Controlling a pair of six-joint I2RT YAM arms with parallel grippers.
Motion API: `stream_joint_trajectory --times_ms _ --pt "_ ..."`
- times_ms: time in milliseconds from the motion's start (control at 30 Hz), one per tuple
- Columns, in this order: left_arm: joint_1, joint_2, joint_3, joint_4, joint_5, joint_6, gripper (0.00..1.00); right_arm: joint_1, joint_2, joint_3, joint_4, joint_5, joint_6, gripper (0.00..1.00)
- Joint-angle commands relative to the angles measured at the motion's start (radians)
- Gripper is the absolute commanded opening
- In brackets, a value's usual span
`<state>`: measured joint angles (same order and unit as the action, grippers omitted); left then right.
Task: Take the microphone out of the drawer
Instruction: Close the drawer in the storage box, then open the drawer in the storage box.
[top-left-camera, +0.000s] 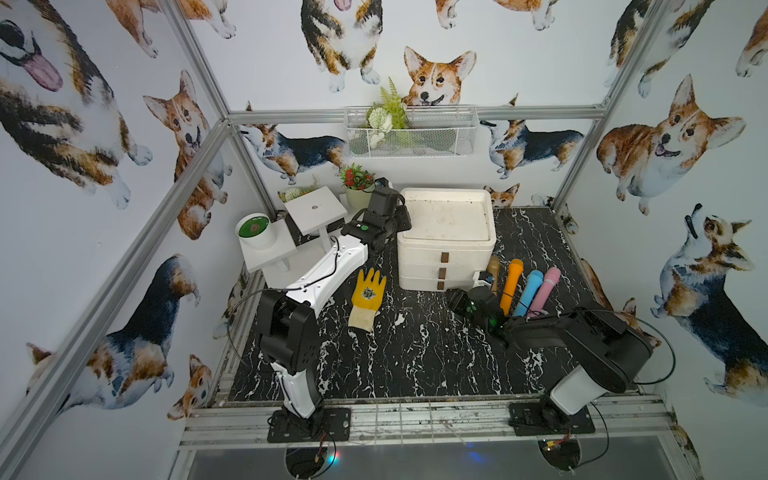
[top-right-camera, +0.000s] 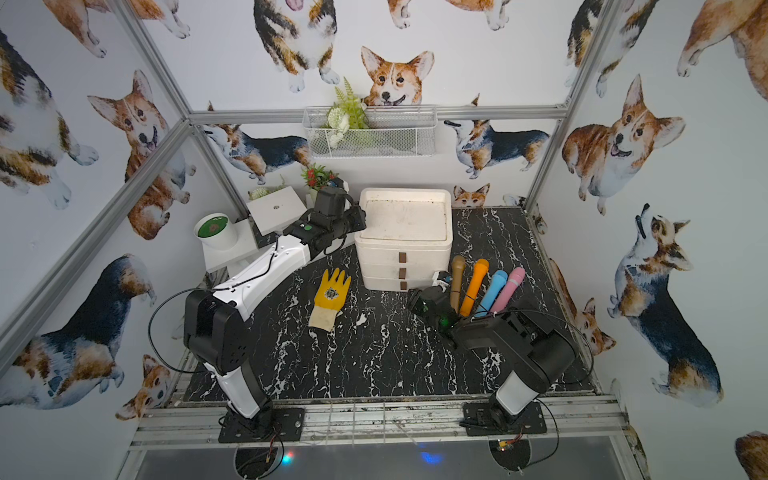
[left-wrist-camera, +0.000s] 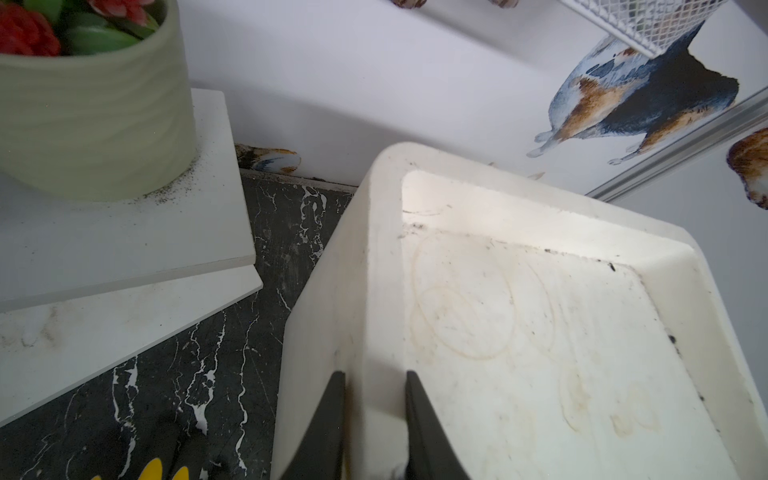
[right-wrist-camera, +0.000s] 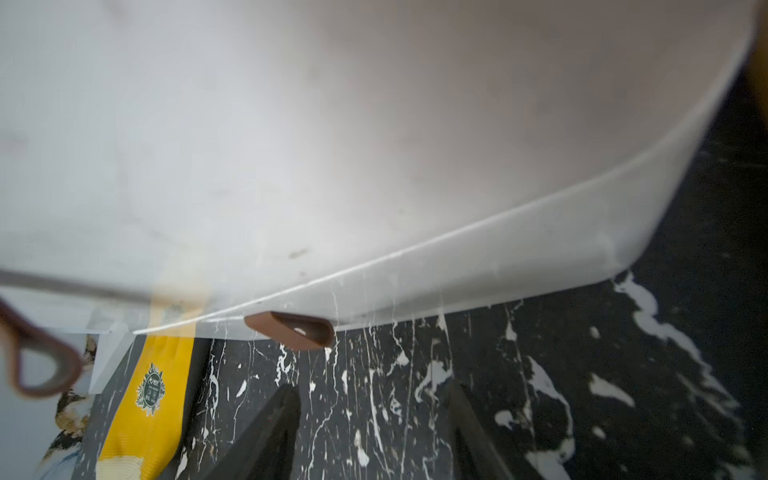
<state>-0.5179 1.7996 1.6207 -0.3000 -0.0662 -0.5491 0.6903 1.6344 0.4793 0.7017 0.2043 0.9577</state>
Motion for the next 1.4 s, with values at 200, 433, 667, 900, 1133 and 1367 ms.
stream_joint_trajectory --times_ms 200,433,667,900,1133,1367 --pt "-0.001 0.018 -0.024 -0.291 0.092 -0.066 0.1 -0.009 0.221 0.047 0.357 -0.064 0.219 0.67" --pt "0.001 0.015 -0.027 -0.292 0.087 -0.065 0.1 -0.009 0.365 0.028 0.597 -0.035 0.317 0.66" --pt "0.001 0.017 -0.023 -0.291 0.09 -0.068 0.1 -0.009 0.419 0.031 0.647 0.006 0.364 0.58" --pt "0.001 0.015 -0.02 -0.295 0.085 -0.066 0.1 -0.009 0.419 0.021 0.647 0.046 0.377 0.24" --pt "0.001 0.02 -0.016 -0.292 0.087 -0.074 0.1 -0.011 0.422 -0.006 0.682 0.052 0.388 0.0" --pt "0.001 0.018 -0.015 -0.289 0.078 -0.08 0.1 -0.01 0.391 -0.026 0.681 0.021 0.394 0.0"
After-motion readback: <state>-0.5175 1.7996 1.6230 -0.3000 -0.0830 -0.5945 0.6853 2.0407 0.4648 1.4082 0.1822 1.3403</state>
